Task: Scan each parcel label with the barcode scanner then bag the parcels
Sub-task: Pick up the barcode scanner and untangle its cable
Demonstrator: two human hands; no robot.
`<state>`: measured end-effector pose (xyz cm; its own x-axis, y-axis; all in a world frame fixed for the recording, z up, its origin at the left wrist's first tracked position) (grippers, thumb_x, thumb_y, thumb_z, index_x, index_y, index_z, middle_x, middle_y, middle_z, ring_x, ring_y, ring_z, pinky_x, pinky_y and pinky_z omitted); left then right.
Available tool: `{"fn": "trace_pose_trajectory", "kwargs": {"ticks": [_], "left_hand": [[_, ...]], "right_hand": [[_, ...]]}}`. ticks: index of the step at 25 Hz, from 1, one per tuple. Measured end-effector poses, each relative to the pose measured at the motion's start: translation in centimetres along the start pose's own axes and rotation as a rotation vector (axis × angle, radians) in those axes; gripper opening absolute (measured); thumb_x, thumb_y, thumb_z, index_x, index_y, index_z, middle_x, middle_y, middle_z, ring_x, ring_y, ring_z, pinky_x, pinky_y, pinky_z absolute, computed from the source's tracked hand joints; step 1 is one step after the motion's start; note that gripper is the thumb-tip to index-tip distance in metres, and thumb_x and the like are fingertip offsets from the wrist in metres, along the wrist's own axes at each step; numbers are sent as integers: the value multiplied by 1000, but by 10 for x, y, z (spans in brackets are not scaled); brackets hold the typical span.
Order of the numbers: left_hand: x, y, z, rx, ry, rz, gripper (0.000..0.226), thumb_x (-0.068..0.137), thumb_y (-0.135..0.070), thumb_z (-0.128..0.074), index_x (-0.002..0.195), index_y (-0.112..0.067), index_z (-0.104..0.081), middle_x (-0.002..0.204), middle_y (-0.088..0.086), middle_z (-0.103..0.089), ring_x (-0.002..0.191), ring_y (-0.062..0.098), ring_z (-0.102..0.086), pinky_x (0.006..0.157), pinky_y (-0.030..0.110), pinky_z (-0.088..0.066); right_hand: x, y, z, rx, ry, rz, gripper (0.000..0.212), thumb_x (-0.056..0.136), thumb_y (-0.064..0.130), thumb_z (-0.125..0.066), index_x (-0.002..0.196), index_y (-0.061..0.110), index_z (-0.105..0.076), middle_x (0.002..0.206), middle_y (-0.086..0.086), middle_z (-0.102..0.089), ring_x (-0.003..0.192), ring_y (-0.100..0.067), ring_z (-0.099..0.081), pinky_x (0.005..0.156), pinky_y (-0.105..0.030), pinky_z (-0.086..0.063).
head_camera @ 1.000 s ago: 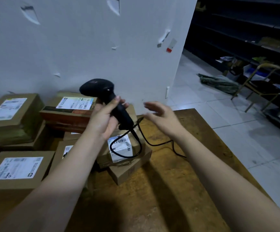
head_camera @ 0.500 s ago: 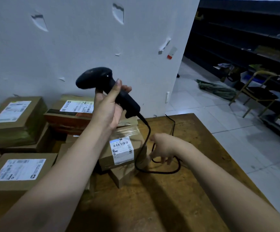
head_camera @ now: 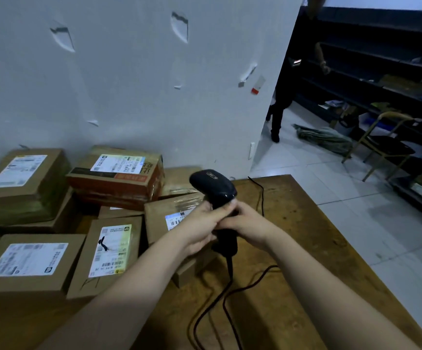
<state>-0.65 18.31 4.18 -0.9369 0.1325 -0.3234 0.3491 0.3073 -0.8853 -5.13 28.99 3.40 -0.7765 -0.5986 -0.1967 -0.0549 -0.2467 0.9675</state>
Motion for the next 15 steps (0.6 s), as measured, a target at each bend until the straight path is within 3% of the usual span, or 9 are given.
{"fn": "trace_pose_trajectory", "kwargs": {"ticks": [3,4,7,9,12,15], "left_hand": [[-1,-4,17,477,-3,68,44,85,-37,-65,123,-18,-54,108,2,-66,92,13,-63,75,25,-48],[-1,-8,28,623,-97,42,50,85,-38,-65,127,-15,-53,102,2,-65,86,13,-63,70,23,-45],[3,-5,101,817,-651,-112,50,82,-34,-68,122,-7,-58,106,8,-65,89,20,-60,72,27,-44],[1,13,145,626,-819,-67,50,76,-39,-68,111,-4,-61,111,15,-64,100,29,-62,84,34,-49],[0,48,156,82,-649,201,53,79,-36,-74,117,-6,-52,116,10,-60,111,29,-56,98,42,-45],[2,67,150,-40,-554,215,66,76,-41,-75,129,-11,-48,125,11,-59,114,28,-54,99,49,-43]], "right_hand": [[0,-15,-15,58,-155,-16,27,77,3,-64,103,10,-65,96,-13,-70,92,-28,-68,90,-45,-54],[0,-17,-16,66,-225,-39,22,80,3,-63,100,10,-65,91,-13,-70,86,-27,-67,85,-44,-54],[3,-26,-7,93,-450,-187,19,83,3,-60,101,9,-61,87,-10,-65,78,-24,-63,73,-37,-53],[7,-37,-1,157,-489,-284,24,82,2,-58,105,8,-61,91,-9,-63,81,-21,-61,75,-35,-52],[15,-49,-6,194,-439,-350,24,77,0,-58,99,10,-61,94,-12,-61,87,-25,-59,72,-33,-50],[22,-48,-20,288,-420,-343,21,75,-4,-59,88,13,-59,86,-8,-61,87,-24,-59,75,-35,-48]]}}
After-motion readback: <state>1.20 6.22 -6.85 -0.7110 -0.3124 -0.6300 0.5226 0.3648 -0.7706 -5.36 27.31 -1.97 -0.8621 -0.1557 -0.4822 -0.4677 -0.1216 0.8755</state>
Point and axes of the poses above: each hand's wrist, its own x-axis towards the middle knuckle, its own z-axis out of the back of the hand, y = z × x, the point moved 2 cm from there along x, towards the middle knuckle
